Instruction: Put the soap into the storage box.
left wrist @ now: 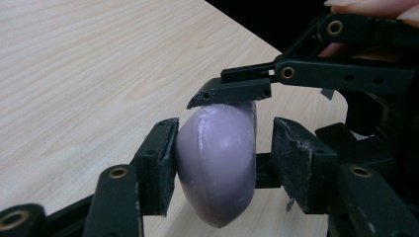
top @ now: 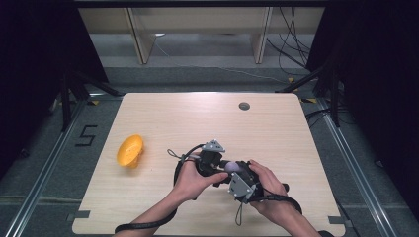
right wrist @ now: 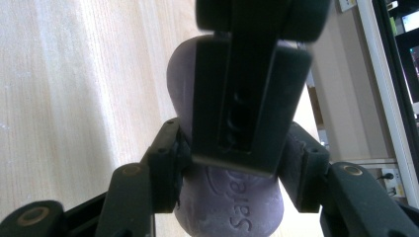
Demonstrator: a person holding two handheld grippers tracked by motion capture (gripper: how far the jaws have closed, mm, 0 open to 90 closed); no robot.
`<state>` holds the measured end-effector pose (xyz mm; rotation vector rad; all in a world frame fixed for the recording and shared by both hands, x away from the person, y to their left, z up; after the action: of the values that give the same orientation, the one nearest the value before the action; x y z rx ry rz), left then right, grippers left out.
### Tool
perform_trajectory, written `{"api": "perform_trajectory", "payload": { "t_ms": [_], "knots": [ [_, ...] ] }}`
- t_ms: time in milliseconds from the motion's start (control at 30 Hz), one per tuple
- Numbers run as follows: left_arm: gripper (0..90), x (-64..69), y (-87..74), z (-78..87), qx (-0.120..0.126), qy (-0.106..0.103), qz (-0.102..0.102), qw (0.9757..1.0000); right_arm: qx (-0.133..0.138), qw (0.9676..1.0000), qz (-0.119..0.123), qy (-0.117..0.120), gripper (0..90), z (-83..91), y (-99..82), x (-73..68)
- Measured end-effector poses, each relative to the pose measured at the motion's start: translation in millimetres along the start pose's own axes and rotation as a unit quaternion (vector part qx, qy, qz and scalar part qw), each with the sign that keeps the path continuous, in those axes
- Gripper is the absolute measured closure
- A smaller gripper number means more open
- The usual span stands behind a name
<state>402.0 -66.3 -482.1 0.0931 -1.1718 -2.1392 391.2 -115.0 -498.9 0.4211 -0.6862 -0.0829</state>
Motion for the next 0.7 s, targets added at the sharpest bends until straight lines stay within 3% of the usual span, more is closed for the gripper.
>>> {"api": "perform_trajectory", "payload": {
  "t_ms": [133, 167, 200, 233, 267, 367, 400, 433, 467, 500, 600, 633, 700],
  "knots": [
    [46.7, -0.4, -0.4, -1.8, -0.005, -0.008, 0.01, 0.9999, -0.001, 1.0, -0.003, -0.002, 50.2, 0.1, 0.2, -1.0],
    [47.6, -0.9, -0.4, -2.7, -0.005, -0.004, 0.012, 0.9999, -0.006, 0.9994, 0.033, 0.0, 50.2, 0.2, -0.1, 2.3],
    [48.4, -0.9, -0.4, -2.7, -0.005, -0.004, 0.012, 0.9999, -0.006, 0.9994, 0.033, 0.0, 50.2, 0.2, -0.1, 2.3],
    [49.5, -0.9, -0.5, -3.3, -0.006, -0.008, 0.009, 0.9999, 0.001, 0.9999, -0.012, 0.002, 50.1, 0.1, 1.7, -3.7],
    [50.6, -0.9, -0.5, -3.3, -0.006, -0.008, 0.009, 0.9999, 0.001, 0.9999, -0.012, 0.002, 50.1, 0.1, 1.7, -3.7],
    [52.1, -1.1, -1.0, -2.7, -0.008, -0.012, 0.015, 0.9998, 0.009, 0.9995, 0.03, -0.002, 50.1, 0.5, 5.0, -0.1],
    [53.9, -1.2, -0.5, -2.5, -0.006, -0.011, 0.017, 0.9998, 0.003, 0.9967, 0.081, -0.006, 50.1, 1.2, 5.3, 6.6],
    [55.8, -0.7, -0.2, -0.7, -0.005, -0.016, 0.018, 0.9997, 0.003, 0.9986, 0.053, -0.006, 50.1, 1.1, 3.7, 3.6],
    [57.4, -0.7, -0.2, -0.7, -0.005, -0.016, 0.018, 0.9997, 0.003, 0.9986, 0.053, -0.006, 50.1, 1.1, 3.7, 3.6],
    [57.4, -1.5, 0.3, -0.2, -0.001, -0.011, 0.021, 0.9997, -0.008, 0.9998, 0.016, -0.002, 50.1, 2.3, 1.0, -1.2],
    [57.8, -1.2, 0.0, 1.8, -0.003, -0.011, 0.018, 0.9998, -0.001, 0.9994, 0.035, -0.003, 50.0, 2.5, 4.0, 1.0],
    [57.8, -1.0, -0.7, 2.8, -0.006, -0.007, 0.016, 0.9998, 0.011, 0.9999, -0.007, -0.001, 50.0, 1.5, 6.0, -5.3],
    [57.9, -0.7, -0.7, 3.5, -0.007, -0.007, 0.011, 0.9999, 0.01, 0.9999, -0.004, -0.006, 50.0, 1.6, 6.1, -4.2]
  ]
}}
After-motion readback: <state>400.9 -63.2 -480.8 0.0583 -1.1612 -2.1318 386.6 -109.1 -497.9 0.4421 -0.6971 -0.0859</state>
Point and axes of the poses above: each handheld gripper's, and its own axes: z roughly backward along the jaws, y roughly out of its top, x roughly to its right, the point moved 10 cm from there along -z, roughly forward along the jaws, and after that the axes turned 9 degrees about y, right-handed, at the moved point
